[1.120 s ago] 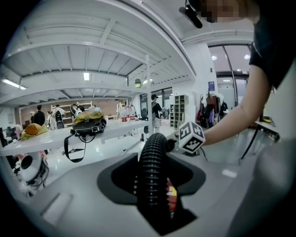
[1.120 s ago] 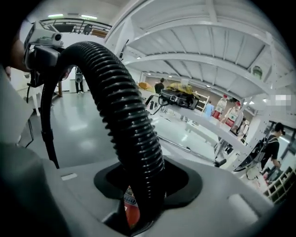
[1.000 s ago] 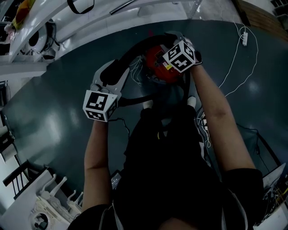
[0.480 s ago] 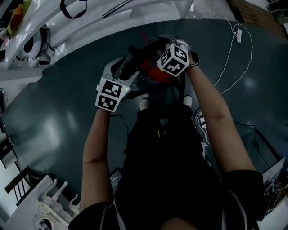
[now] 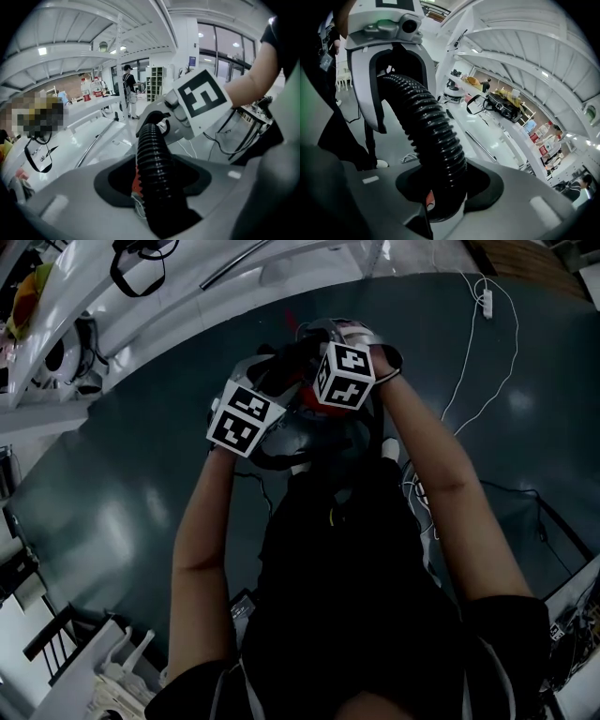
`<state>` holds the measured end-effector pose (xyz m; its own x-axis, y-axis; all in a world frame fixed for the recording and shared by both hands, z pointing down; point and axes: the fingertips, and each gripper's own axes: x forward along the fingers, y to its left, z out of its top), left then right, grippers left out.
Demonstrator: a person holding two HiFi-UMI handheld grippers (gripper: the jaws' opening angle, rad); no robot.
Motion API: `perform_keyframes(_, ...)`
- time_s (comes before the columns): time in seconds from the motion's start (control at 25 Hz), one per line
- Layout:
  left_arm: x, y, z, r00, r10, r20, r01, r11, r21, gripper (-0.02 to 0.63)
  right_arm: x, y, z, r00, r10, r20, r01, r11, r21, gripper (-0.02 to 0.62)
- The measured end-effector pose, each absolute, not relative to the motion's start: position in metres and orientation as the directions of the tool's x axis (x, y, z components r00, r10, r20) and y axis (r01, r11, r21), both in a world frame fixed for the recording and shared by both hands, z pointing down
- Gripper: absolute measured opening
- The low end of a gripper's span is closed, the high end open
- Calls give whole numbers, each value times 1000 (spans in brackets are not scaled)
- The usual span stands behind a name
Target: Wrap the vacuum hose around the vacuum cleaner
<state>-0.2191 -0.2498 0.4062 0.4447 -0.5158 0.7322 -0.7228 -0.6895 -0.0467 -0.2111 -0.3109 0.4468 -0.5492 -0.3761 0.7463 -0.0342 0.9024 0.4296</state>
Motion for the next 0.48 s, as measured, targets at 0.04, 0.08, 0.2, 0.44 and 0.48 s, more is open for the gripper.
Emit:
perform_keyframes(0.04, -218, -249, 407, 445, -507, 739, -717, -695, -45, 223, -212, -309, 446, -552, -375, 745, -32, 902, 430, 160)
perform_keyframes(0.08, -217, -249, 407, 446, -505, 739, -719, -694, -40, 196, -212, -308, 446, -556, -375, 742, -35, 902, 430, 160)
perform_keyframes(0.2, -218, -250, 401, 460, -534, 709, -751, -660, -10, 163, -211, -305, 443, -573, -386, 723, -67, 901, 428, 165)
perform_keyframes(0.44, -209, -249, 397, 453, -553, 699, -732, -678, -61, 160, -198, -305, 442, -622, -373, 688, -142, 918, 370, 206)
perform_keyframes(0.48, -211, -249, 396, 452, -557, 697, -732, -678, -66, 160, -195, -307, 443, -625, -376, 684, -163, 920, 357, 220)
